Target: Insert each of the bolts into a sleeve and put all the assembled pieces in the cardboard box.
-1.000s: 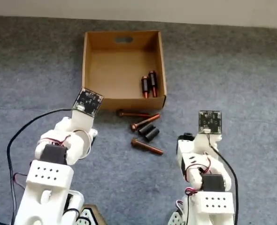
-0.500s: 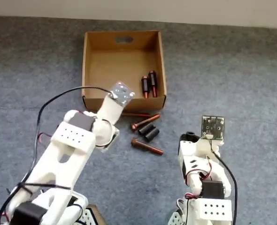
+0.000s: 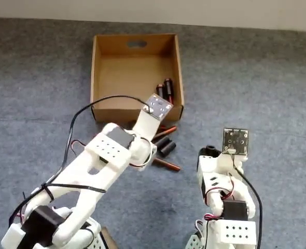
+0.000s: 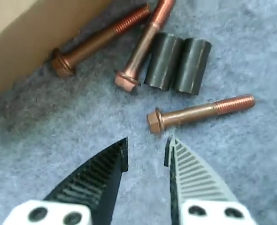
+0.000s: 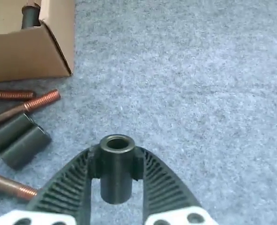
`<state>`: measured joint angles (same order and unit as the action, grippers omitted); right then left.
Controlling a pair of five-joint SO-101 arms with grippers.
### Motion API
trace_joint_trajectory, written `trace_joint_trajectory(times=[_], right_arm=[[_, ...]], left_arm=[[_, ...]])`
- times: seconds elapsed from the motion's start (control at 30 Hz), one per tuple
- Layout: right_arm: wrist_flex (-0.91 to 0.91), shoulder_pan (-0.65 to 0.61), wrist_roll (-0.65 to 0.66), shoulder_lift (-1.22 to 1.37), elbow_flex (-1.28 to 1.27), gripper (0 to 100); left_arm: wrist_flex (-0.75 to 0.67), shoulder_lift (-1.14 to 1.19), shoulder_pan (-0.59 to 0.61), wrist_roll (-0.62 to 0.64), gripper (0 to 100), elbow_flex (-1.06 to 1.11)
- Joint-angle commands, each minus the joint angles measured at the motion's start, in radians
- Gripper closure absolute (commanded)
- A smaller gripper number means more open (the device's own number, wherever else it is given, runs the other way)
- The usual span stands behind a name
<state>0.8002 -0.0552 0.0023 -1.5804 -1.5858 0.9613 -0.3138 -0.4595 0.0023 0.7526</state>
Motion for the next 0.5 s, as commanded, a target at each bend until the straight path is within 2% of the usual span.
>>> trace_joint_trajectory(times=[0.0,0.23,0.47], right_arm=[[-0.010,0.010,-0.005,-0.013,0.007,99.2],[-0.010,0.010,-0.005,-0.015,0.007,99.2],[-0.010,0.010,-0.005,-0.015,0.007,99.2]], left_arm=[[-0.034,-0.002,-0.015,0.006,85,-0.035],[-0.054,0.004,-0.012,0.011,85,-0.021],[-0.166,0.133,-0.012,0.011,85,0.001]])
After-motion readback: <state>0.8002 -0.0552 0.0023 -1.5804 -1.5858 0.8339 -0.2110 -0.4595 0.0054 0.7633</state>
